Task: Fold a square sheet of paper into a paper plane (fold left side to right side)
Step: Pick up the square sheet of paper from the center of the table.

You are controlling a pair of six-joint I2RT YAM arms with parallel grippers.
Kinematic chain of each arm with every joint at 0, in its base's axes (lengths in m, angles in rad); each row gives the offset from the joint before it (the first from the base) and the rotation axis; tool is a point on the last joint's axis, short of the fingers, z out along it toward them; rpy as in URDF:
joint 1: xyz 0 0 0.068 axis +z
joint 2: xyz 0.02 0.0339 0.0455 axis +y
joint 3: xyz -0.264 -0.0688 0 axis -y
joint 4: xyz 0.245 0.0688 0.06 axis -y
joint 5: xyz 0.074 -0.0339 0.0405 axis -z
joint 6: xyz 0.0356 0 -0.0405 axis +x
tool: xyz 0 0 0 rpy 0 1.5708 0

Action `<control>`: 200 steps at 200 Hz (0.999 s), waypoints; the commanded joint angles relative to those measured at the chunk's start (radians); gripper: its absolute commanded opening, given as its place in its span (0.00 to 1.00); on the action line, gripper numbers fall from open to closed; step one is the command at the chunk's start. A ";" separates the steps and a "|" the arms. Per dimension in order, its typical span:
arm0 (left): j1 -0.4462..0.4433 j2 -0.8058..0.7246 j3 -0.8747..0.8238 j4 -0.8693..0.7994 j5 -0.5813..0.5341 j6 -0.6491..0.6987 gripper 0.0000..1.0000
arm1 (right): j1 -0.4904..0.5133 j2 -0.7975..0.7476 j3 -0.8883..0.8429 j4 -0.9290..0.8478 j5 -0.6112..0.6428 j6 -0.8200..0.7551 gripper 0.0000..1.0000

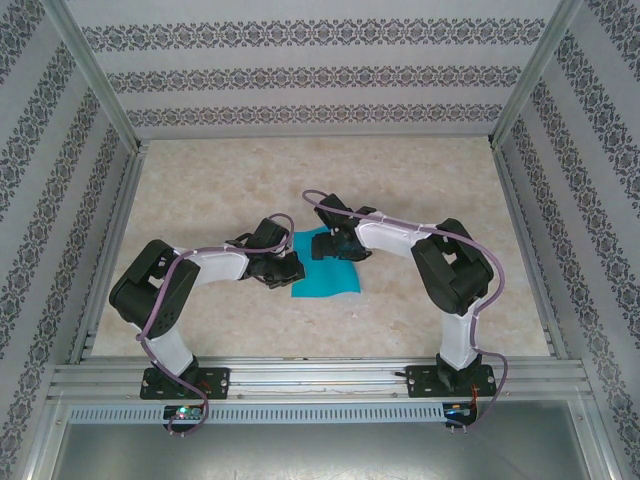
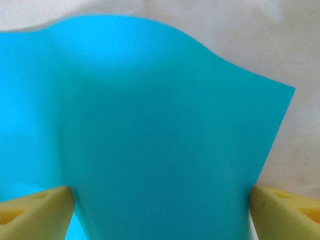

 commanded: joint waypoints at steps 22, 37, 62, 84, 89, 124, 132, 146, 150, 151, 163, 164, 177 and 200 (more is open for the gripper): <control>-0.015 -0.001 -0.005 0.037 -0.002 -0.007 0.17 | 0.023 -0.014 0.002 -0.048 -0.124 0.015 0.72; -0.013 -0.022 -0.009 0.045 -0.006 -0.004 0.21 | 0.018 -0.023 -0.002 -0.035 -0.150 0.016 0.65; -0.013 -0.068 -0.011 0.048 -0.023 0.009 0.29 | 0.004 -0.051 -0.027 0.018 -0.207 0.012 0.54; -0.001 -0.123 -0.013 0.039 -0.038 0.030 0.37 | -0.017 -0.084 -0.057 0.059 -0.244 -0.003 0.46; 0.007 -0.139 -0.014 0.032 -0.042 0.035 0.39 | -0.023 -0.094 -0.066 0.068 -0.253 -0.009 0.45; 0.098 -0.305 -0.049 -0.011 -0.063 0.091 0.53 | -0.077 -0.189 -0.166 0.201 -0.353 -0.049 0.35; 0.130 -0.349 -0.059 -0.013 -0.052 0.104 0.57 | -0.092 -0.217 -0.193 0.240 -0.389 -0.058 0.34; 0.188 -0.428 -0.083 0.004 -0.011 0.124 0.64 | -0.120 -0.270 -0.239 0.304 -0.448 -0.076 0.33; 0.207 -0.450 -0.090 0.015 0.009 0.132 0.66 | -0.127 -0.286 -0.251 0.321 -0.464 -0.084 0.32; 0.211 -0.452 -0.092 0.018 0.015 0.135 0.66 | -0.129 -0.291 -0.254 0.325 -0.470 -0.086 0.32; 0.261 -0.523 -0.114 0.065 0.079 0.161 0.73 | -0.153 -0.345 -0.288 0.373 -0.526 -0.106 0.32; 0.263 -0.530 -0.116 0.071 0.084 0.165 0.74 | -0.156 -0.350 -0.291 0.377 -0.531 -0.108 0.32; 0.301 -0.596 -0.138 0.131 0.156 0.194 0.86 | -0.186 -0.414 -0.325 0.429 -0.606 -0.130 0.31; 0.333 -0.678 -0.153 0.243 0.301 0.223 1.00 | -0.245 -0.530 -0.377 0.521 -0.751 -0.132 0.31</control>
